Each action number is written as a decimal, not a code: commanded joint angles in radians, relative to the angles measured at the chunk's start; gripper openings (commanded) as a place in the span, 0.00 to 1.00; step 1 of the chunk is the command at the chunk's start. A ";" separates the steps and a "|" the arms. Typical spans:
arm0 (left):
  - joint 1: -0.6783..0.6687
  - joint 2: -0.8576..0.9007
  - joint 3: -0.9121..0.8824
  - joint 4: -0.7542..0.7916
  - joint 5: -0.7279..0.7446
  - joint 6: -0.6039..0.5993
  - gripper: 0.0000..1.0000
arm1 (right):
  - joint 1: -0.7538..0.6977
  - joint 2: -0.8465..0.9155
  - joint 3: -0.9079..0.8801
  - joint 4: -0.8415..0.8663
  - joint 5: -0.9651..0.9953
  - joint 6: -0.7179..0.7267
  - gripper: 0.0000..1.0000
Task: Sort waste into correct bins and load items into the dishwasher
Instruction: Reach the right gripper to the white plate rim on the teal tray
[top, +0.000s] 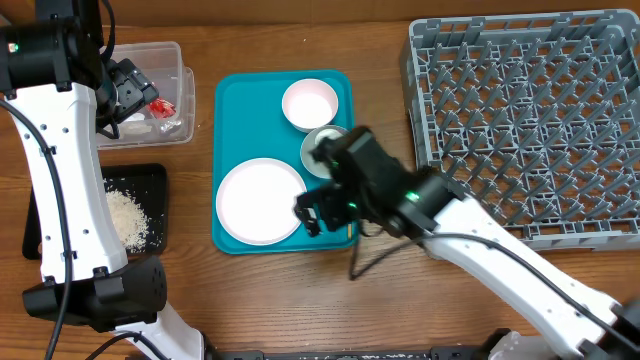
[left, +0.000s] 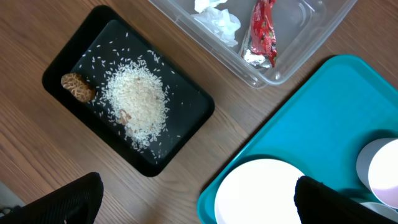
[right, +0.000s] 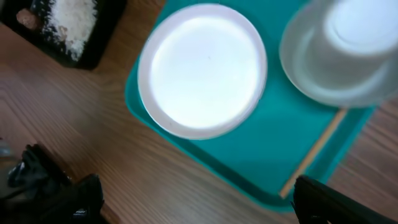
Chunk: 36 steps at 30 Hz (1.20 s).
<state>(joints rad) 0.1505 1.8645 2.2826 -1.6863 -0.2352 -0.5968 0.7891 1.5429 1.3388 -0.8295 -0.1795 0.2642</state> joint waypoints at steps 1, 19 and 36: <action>0.000 -0.019 -0.006 0.000 0.003 -0.013 1.00 | 0.046 0.039 0.055 0.055 -0.045 0.006 1.00; 0.000 -0.019 -0.006 0.000 0.003 -0.013 1.00 | 0.074 0.249 0.054 0.073 0.230 0.673 0.93; 0.000 -0.019 -0.006 0.000 0.003 -0.013 1.00 | 0.089 0.465 0.054 0.117 0.241 0.761 0.57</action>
<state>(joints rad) 0.1505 1.8645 2.2826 -1.6863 -0.2352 -0.5972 0.8669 1.9850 1.3720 -0.7174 0.0410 0.9962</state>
